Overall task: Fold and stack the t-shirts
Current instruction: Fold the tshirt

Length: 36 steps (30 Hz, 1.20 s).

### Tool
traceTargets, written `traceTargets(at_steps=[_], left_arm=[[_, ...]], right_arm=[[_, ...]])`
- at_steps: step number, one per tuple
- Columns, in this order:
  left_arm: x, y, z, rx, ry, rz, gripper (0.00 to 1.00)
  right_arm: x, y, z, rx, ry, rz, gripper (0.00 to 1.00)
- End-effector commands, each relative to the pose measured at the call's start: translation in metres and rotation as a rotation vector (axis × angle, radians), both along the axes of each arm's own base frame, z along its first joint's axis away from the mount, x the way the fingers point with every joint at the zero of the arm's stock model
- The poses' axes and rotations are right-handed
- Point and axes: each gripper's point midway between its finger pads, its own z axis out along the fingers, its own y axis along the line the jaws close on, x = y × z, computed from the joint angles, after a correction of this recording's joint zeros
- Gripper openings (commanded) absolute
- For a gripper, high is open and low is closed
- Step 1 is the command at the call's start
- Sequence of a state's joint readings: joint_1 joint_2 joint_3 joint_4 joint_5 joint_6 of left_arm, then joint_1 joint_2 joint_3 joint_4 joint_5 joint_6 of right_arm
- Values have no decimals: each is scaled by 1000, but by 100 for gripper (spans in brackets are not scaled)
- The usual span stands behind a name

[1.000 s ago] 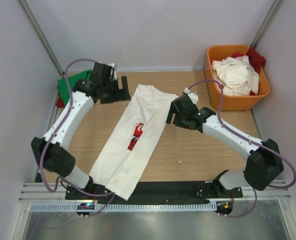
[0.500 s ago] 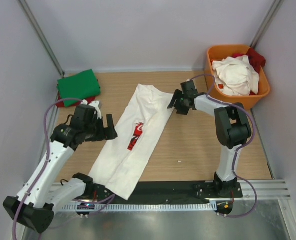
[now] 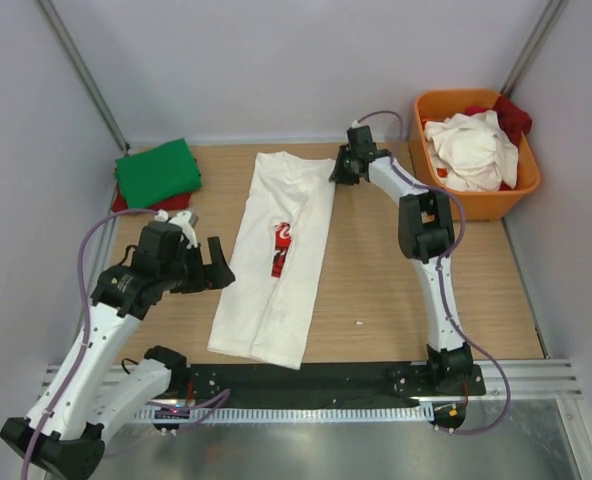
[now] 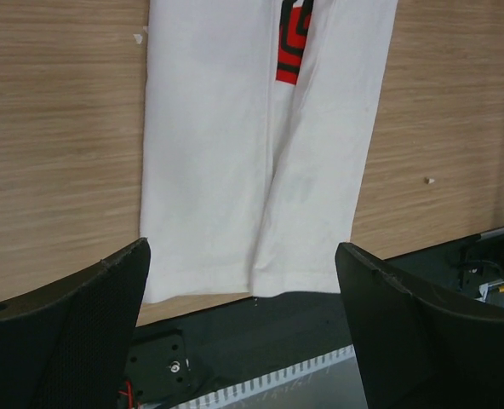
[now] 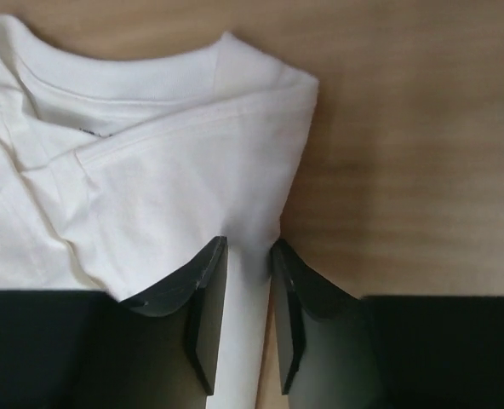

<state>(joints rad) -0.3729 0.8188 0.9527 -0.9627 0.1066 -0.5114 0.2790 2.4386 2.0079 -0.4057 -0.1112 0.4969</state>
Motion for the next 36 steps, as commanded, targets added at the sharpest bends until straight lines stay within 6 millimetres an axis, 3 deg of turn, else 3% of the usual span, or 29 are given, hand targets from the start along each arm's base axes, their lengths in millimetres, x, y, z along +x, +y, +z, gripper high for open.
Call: traceTargets(at_steps=[1,2,3,4,5,6,7,8,9,10,11,12,13,14,16,18,22,23,28,29,36], left_arm=[[7,-10,16,-72,-64,-5,90],[8,-11,21,-78,-92,-14,90],[11,-10,29,-76,-125,-21,91],[13,-8,33,-61,-146,-18,92],[13,-3,34,-42,-163,-10,92],[13,2,33,-13,-171,-6,93],[17,10,31,17,-184,35,94],[16,14,30,20,-182,59,96],[15,13,31,10,-183,65,97],[15,11,33,-2,-191,56,97],[14,9,33,-11,-198,49,96],[13,9,34,-17,-210,46,96],[13,11,36,-16,-221,52,96],[14,14,38,-12,-233,69,97],[15,21,39,-5,-260,116,98],[16,28,38,6,-275,151,98],[13,35,47,-3,-330,185,99],[12,36,47,-6,-339,188,99],[10,37,52,-23,-377,196,100],[9,37,53,-25,-383,194,100],[9,39,54,-25,-389,204,100]], right_arm=[[28,-10,-11,-134,-29,70,37],[44,-7,13,-135,-83,83,47],[47,-11,1,-165,-69,76,56],[47,-13,9,-178,-68,79,70],[45,-13,14,-179,-71,76,72],[44,-14,51,-164,-120,59,73],[49,-10,72,-117,-179,30,74],[29,-12,45,-112,-110,28,75],[23,-11,62,-75,-134,10,75],[20,-3,105,19,-205,-14,75],[2,-1,91,51,-153,-20,74],[-6,4,97,96,-148,-14,74],[-13,12,117,149,-174,1,73],[-28,19,105,172,-127,-9,72],[-38,33,118,224,-142,8,71],[-52,49,109,303,-95,8,70],[-55,81,100,392,-52,24,66],[-56,88,86,390,-23,19,66],[-51,120,79,396,-19,39,63],[-50,122,67,385,-1,35,62],[-46,128,55,374,13,23,61]])
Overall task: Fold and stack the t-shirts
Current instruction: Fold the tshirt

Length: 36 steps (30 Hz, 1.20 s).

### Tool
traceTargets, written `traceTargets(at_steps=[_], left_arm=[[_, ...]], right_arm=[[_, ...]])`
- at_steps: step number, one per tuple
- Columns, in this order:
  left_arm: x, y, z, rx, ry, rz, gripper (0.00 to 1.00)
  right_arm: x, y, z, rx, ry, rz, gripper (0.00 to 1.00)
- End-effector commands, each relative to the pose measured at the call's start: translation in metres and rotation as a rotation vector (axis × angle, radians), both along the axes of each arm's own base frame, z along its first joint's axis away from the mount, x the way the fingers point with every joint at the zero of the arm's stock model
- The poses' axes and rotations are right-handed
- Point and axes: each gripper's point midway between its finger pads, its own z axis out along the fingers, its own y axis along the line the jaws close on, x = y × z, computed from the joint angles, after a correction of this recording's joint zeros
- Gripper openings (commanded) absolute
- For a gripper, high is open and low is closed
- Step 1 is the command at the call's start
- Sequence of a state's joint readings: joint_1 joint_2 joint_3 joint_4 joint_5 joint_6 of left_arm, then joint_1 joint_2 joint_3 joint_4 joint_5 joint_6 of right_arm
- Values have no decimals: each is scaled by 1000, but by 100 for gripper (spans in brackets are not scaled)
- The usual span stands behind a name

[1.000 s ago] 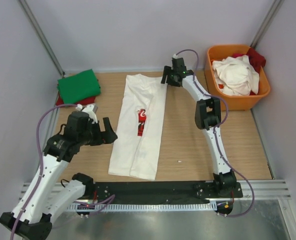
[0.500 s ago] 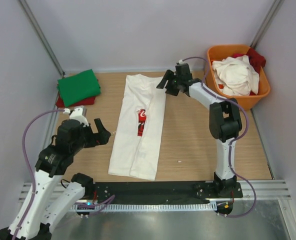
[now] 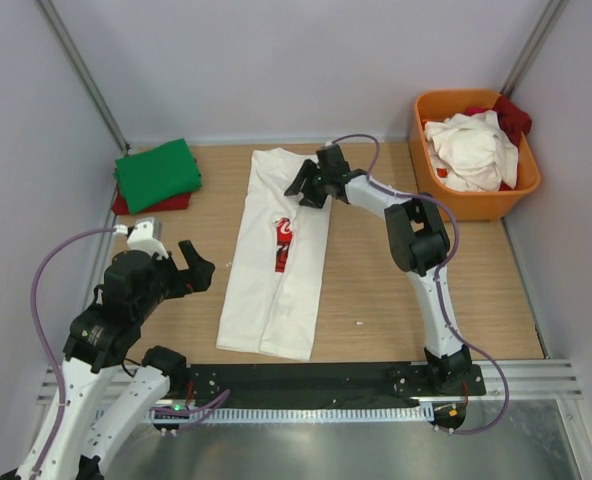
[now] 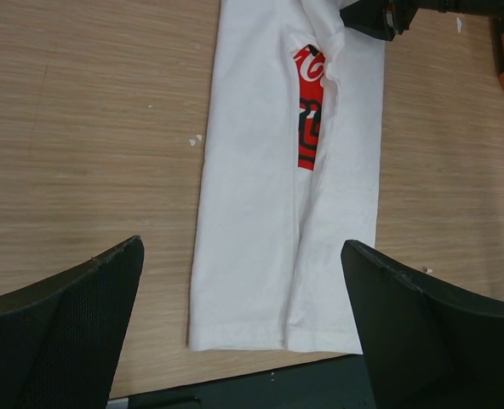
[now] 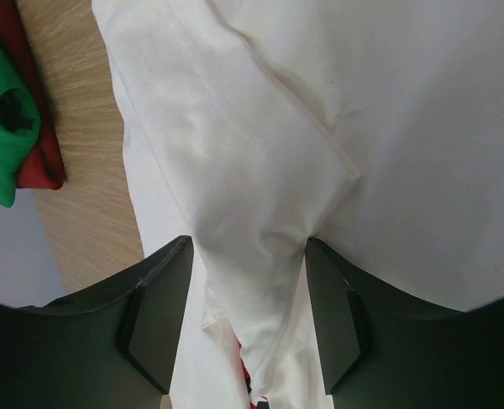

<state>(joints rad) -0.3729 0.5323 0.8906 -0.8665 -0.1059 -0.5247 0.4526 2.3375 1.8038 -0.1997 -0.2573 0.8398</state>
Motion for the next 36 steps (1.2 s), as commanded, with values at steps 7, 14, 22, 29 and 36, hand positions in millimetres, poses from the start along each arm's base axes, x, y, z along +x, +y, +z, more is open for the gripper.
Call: traceTargets(at_steps=[7,14,22,29,36], left_arm=[[6,1,10,-22,-50,28,100],[6,2,10,-20,-52,33,100],[6,4,10,-22,-56,40,100],[5,5,11,-21,-61,47,100],[4,7,13,-24,-70,53,100]], right_arm=[[11,-13,22,-17,-25,-48,62],[11,-23,14,-24,-30,-77,62],[35,-15,25,-9,-64,-81,61],[43,-8,20,11,-59,-70,40],[35,10,40,55,-94,-20,2]])
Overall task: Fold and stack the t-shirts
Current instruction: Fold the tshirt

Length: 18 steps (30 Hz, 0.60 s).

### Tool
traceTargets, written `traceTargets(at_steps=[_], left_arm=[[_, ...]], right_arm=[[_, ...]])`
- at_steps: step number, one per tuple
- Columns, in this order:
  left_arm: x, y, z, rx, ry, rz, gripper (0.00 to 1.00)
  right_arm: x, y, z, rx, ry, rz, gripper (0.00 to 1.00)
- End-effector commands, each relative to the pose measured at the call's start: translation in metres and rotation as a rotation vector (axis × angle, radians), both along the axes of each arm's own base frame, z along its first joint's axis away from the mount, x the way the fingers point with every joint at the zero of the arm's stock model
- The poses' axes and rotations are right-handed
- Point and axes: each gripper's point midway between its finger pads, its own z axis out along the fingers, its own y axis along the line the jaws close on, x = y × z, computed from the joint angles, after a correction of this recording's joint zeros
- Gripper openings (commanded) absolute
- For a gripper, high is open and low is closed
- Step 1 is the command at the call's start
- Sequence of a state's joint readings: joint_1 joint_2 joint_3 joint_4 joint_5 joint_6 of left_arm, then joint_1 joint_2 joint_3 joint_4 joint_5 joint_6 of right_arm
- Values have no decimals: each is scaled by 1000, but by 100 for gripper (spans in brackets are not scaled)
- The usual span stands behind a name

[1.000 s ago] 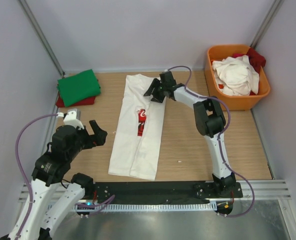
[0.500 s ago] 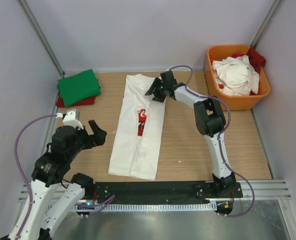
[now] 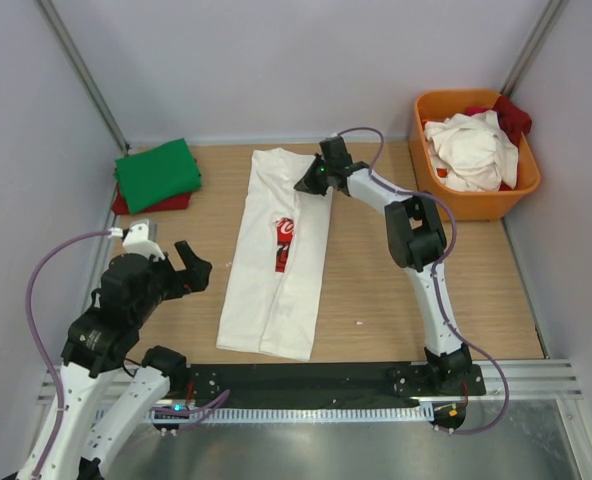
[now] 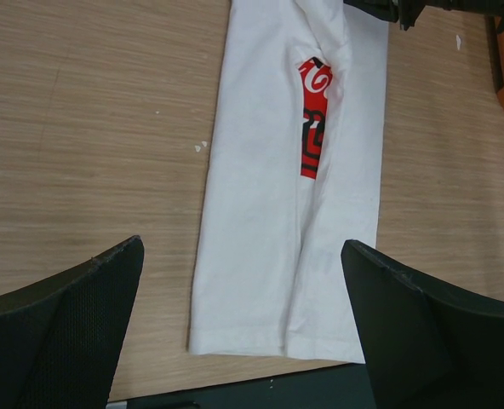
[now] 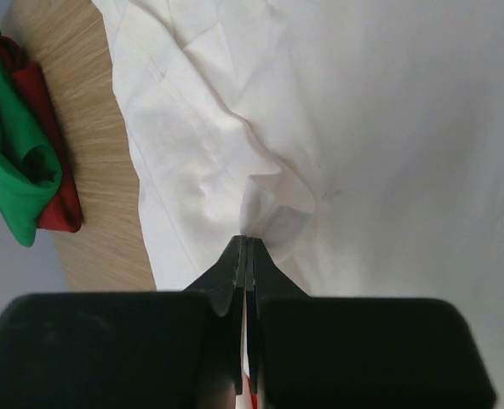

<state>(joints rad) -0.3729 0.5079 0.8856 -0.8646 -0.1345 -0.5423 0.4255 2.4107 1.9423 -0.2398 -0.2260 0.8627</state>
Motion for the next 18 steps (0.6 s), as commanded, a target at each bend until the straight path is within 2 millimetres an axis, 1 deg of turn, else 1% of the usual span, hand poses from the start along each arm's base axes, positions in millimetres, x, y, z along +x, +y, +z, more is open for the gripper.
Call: traceTargets(at_steps=[1,2,3,4,5,6,7,8,9,10,11,12,14,15,16,17,18], left_arm=[[5,2,10,-12,-49,22,100],[5,2,10,-12,-49,22,100],[5,2,10,-12,-49,23,100],[5,2,10,-12,-49,23,100],[5,3,9,-12,-48,25,100],[5,3,10,-12,-49,25,100],[5,3,10,-11,-50,28,100],[5,3,10,-12,-51,28,100],[5,4,10,-11,-52,29,100],[4,4,10,-11,-53,30,100],[4,4,11,-12,-55,32,100],[4,4,11,-13,-56,33,100],[4,5,11,-12,-57,35,100],[4,5,11,-14,-56,35,100],[4,4,11,-13,-55,35,100],[4,5,10,-12,-53,36,100],[5,5,11,-12,-55,36,100]], right_arm=[[1,23,42,50,-88,59,1],[-5,29,44,34,-95,88,2],[-11,43,54,32,-114,120,2],[-17,51,57,20,-122,149,1],[-24,56,56,2,-111,170,1],[-33,69,62,-11,-132,211,1],[-37,74,61,-23,-132,228,2],[-44,76,53,-45,-107,244,2],[-48,80,54,-56,-114,268,2],[-55,87,50,-65,-109,286,6],[-61,89,44,-78,-94,299,9],[-65,91,38,-86,-88,321,17],[-75,99,31,-92,-75,354,23],[-79,103,26,-88,-65,372,28],[-84,106,22,-95,-56,388,45],[-83,107,22,-101,-58,393,60],[-83,107,22,-114,-59,392,65]])
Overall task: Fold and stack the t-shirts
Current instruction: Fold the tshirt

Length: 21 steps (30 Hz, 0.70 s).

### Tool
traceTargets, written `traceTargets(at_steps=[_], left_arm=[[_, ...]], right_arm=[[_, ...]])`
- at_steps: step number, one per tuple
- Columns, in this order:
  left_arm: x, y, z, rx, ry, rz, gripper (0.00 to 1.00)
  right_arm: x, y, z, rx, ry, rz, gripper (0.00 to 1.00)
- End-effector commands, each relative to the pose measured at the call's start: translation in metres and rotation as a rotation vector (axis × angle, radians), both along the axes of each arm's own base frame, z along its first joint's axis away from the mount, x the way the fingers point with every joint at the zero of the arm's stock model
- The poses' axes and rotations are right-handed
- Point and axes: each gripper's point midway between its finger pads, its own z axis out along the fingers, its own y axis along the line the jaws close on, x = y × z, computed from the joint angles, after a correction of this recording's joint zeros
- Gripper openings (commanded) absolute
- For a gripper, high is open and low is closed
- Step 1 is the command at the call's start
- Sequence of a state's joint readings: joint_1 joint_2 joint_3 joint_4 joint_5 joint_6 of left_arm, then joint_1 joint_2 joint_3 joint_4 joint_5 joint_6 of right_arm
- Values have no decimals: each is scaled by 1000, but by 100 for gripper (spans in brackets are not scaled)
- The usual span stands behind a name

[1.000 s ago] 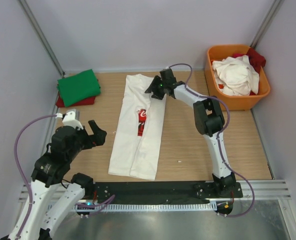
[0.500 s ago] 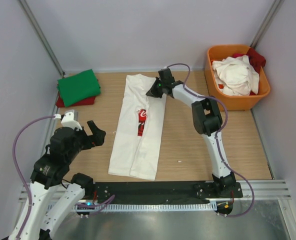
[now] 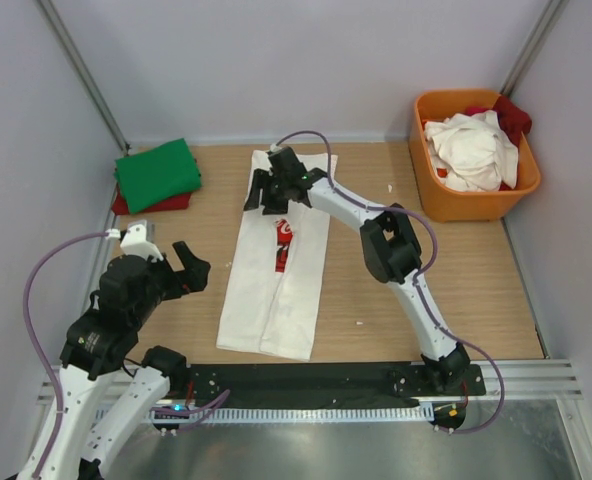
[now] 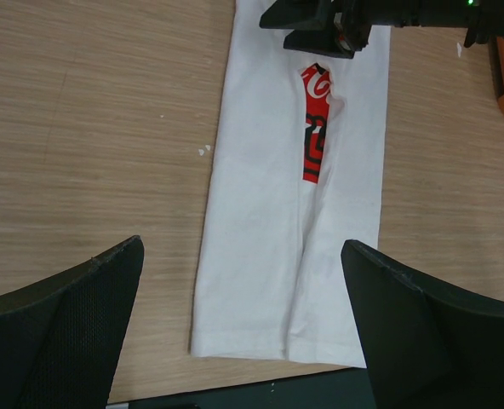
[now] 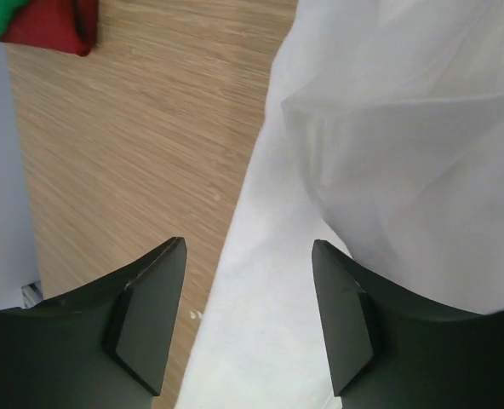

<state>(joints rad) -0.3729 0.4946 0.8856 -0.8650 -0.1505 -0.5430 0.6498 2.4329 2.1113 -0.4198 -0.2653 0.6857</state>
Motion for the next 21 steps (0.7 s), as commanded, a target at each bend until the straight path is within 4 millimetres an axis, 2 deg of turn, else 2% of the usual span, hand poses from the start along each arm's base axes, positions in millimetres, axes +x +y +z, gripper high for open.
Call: traceTargets(at_steps=[1,6,7,9,10,14,19,21], left_arm=[[5,2,8,-13,-39,23,100],[5,3,8,-12,-38,27,100],[5,3,8,-12,-38,27,100],[5,3,8,-12,-40,27,100],[5,3,8,-11,-39,29,100],[5,3,8,-10,-39,30,100],[5,3,8,-11,-39,29,100],[5,3,8,-11,-39,29,100]], right_arm=[[3,-9,-2,-54,-2,24,68],[10,-12,32,-45,-79,3,71],[12,-13,47,-35,-104,-4,71],[15,-18,58,-22,-120,-18,71],[18,-21,71,-4,-142,-26,72],[29,-34,77,6,-151,-62,72],[50,-51,74,19,-148,-120,71],[58,-56,65,-5,-150,-148,70]])
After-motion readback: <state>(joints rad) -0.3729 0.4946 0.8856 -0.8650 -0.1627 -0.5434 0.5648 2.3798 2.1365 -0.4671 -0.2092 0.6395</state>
